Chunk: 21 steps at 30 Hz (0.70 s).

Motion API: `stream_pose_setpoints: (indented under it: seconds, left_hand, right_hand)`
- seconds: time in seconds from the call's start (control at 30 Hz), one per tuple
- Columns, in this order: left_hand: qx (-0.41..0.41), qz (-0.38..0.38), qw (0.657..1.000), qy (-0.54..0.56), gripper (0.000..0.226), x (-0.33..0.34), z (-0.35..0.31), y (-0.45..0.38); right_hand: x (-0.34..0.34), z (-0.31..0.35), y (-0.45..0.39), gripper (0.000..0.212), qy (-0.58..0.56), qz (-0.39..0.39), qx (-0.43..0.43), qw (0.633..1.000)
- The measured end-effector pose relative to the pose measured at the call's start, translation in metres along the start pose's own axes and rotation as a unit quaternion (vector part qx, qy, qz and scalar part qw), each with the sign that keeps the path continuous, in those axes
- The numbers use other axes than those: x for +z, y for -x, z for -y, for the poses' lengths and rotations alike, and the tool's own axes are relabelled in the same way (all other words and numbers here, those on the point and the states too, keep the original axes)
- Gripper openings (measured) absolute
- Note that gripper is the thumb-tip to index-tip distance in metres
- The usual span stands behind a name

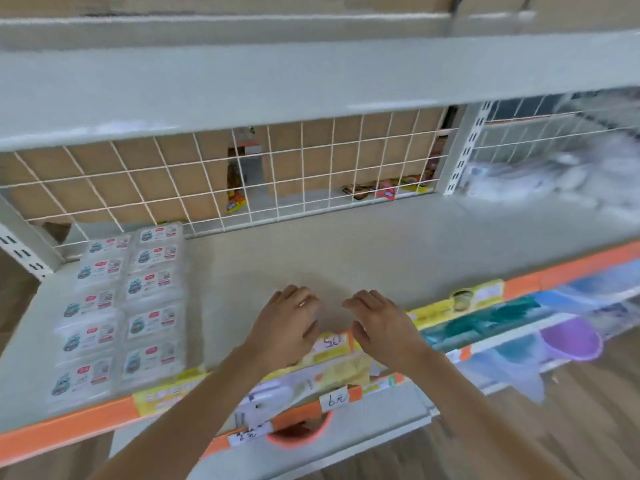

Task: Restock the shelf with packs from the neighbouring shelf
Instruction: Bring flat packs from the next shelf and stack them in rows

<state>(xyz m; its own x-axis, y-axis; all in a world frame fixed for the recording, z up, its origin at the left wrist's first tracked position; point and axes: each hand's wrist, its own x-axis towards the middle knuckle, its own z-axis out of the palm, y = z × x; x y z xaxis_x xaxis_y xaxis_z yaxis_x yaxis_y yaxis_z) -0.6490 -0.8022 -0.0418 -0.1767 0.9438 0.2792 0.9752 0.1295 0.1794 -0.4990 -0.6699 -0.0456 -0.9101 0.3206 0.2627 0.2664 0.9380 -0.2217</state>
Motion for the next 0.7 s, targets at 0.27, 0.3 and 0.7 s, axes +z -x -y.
stream_pose_setpoints:
  seconds: [0.27,0.3,0.7]
  left_hand:
    - [0.058,-0.001,0.997,0.048,0.033,0.048,-0.132,-0.100]
    - [0.061,-0.001,0.997,0.054,0.034,0.054,-0.146,-0.111]
    - [0.097,0.025,0.990,0.099,0.047,0.101,-0.242,-0.237]
  right_hand:
    - [-0.069,-0.124,0.089,0.043,0.036,-0.013,0.098,0.994]
    - [-0.077,-0.137,0.099,0.044,0.042,-0.017,0.110,0.993]
    - [-0.124,-0.268,0.153,0.035,0.027,-0.076,0.201,0.976]
